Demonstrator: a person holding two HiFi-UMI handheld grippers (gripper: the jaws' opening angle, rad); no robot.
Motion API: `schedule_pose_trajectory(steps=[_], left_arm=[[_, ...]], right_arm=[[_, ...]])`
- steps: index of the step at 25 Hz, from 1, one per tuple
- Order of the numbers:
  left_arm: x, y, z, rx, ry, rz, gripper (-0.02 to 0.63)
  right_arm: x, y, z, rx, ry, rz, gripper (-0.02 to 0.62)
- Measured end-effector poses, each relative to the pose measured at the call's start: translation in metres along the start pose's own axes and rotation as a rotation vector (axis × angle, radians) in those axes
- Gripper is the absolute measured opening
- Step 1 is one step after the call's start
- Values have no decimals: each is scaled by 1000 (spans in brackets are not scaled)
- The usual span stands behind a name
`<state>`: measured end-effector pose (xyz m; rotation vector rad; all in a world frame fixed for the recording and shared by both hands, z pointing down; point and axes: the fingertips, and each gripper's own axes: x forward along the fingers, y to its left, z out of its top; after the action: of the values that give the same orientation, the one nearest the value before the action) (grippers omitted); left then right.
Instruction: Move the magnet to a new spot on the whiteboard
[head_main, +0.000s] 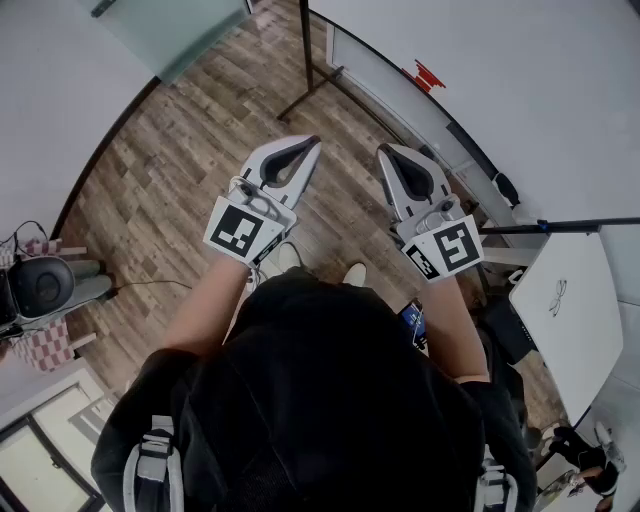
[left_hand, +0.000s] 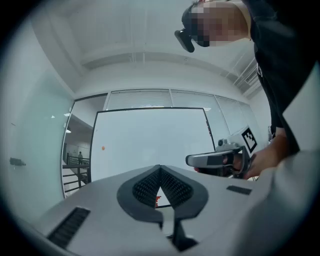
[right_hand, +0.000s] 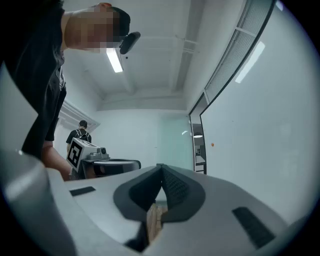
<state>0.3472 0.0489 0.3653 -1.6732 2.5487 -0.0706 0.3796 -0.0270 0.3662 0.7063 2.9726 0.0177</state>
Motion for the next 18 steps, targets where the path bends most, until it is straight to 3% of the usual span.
schedule_pose_trajectory(steps=[12, 18], left_arm=[[-8, 11, -9, -50, 15, -15, 2], [-16, 28, -10, -36, 27, -2, 2]], right_arm=[[16, 10, 1, -5, 10, 12, -8], [33, 20, 3, -14, 14, 1, -6]])
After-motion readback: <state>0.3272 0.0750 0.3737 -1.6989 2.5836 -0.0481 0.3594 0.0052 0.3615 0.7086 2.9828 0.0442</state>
